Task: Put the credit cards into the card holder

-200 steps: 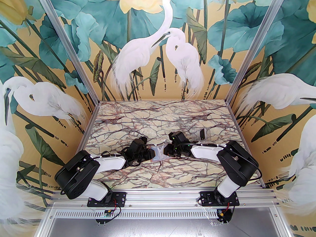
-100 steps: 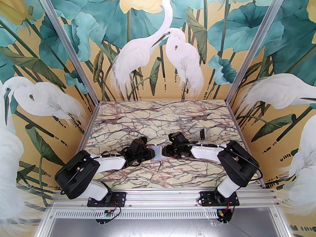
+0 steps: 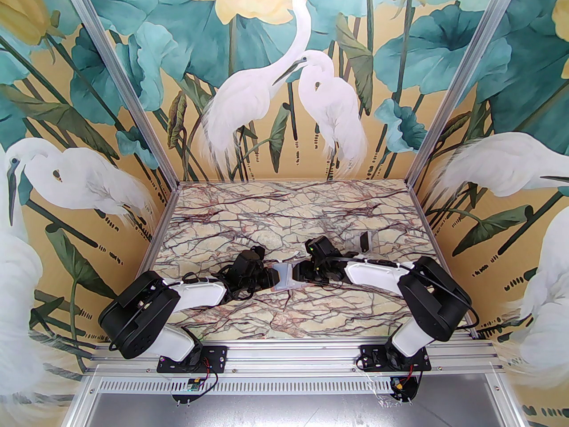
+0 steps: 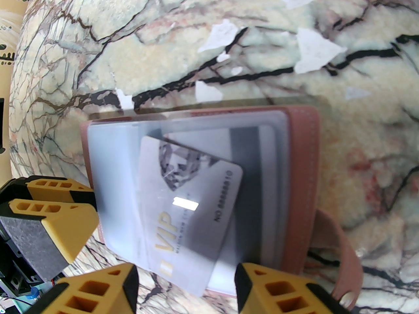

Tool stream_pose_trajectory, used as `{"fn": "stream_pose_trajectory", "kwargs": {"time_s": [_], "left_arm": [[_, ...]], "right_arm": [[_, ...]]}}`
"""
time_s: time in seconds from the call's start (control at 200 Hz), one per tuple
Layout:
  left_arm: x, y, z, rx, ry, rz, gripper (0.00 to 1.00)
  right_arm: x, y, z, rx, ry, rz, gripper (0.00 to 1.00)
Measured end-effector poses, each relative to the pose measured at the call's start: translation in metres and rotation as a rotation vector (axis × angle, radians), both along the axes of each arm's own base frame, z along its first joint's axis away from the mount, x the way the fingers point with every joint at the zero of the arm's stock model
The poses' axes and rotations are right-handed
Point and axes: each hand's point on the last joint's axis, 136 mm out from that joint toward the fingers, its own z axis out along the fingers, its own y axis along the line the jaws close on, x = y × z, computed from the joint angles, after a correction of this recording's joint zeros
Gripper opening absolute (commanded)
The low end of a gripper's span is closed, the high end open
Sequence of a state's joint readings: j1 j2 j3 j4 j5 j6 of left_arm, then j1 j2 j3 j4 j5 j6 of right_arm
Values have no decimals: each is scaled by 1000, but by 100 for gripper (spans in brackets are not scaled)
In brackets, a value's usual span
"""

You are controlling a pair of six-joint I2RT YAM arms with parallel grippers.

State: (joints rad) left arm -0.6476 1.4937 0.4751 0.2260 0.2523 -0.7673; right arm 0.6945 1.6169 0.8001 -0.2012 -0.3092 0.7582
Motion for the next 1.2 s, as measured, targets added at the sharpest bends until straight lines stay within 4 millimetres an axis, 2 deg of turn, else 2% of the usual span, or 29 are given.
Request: {"fn": "stream_pose_trajectory", "kwargs": {"time_s": [0.18, 0.38, 0.805, 1.2], "left_arm": [[0, 0, 0, 0, 1, 0, 31], [0, 0, 0, 0, 1, 0, 31], [0, 0, 0, 0, 0, 0, 31], [0, 0, 0, 0, 0, 0, 30]], "right_arm": [[10, 1, 12, -24, -29, 0, 48], [22, 6, 24, -30, -57, -12, 49], [30, 8, 0, -94, -12, -17, 51], [29, 10, -4, -91, -3, -13, 51]]}}
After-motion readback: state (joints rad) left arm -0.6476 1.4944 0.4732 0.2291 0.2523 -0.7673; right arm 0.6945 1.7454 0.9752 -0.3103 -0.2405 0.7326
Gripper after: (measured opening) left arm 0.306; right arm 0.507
